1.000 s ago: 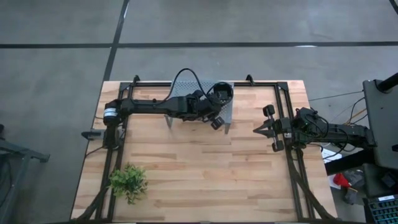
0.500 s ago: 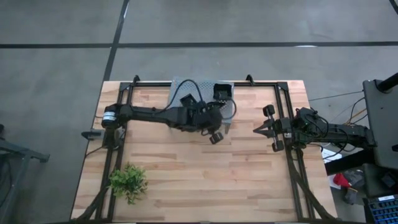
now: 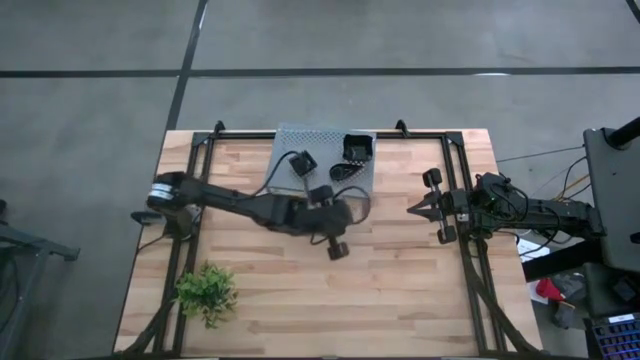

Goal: Pick & Place Mini shaped plates
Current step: Return to Home Position

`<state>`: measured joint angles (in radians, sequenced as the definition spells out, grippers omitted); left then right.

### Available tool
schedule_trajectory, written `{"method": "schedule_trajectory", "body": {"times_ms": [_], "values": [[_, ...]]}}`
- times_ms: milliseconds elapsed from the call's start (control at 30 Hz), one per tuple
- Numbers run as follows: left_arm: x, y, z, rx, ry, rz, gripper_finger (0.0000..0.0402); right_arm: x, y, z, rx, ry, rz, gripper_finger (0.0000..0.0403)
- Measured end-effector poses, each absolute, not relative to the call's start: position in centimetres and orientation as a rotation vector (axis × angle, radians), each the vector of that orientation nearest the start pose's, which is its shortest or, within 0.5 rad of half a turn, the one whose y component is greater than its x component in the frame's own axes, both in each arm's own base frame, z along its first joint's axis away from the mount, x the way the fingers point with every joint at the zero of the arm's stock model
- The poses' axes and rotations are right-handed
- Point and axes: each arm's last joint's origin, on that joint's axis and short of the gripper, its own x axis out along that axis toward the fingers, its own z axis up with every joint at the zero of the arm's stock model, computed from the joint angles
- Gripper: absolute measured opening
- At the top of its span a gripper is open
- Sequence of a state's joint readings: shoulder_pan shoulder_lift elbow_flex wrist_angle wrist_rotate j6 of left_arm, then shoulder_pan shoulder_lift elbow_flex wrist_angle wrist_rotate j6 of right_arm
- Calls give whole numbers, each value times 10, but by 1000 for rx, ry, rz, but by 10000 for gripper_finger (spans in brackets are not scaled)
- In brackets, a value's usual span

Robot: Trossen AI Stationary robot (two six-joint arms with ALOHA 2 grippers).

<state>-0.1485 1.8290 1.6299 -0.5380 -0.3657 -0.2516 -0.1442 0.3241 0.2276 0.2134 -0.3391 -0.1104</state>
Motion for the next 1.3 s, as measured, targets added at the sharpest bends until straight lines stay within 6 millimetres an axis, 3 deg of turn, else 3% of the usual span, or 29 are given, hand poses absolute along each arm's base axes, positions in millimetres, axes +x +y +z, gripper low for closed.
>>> {"method": "schedule_trajectory", "body": {"times_ms": [167, 433, 600, 767, 900, 1067, 1300], "values": [[378, -58, 303, -63, 564, 230, 1, 114, -7, 235, -140, -125, 188, 8], [299, -55, 284, -63, 321, -103, 2, 114, -7, 235, -137, -124, 188, 8], [248, -44, 271, -140, 215, -72, 1, 114, -7, 235, -140, -125, 188, 8], [211, -38, 252, -188, 102, -72, 0, 114, -7, 235, -155, -126, 187, 8], [189, -33, 230, -180, 97, -57, 0, 114, -7, 235, -191, -129, 185, 8], [172, -30, 218, -176, 62, -57, 0, 114, -7, 233, 9, -93, 200, 8], [151, -26, 211, -155, -49, -75, 0, 115, -6, 202, 67, -29, 213, 8]]}}
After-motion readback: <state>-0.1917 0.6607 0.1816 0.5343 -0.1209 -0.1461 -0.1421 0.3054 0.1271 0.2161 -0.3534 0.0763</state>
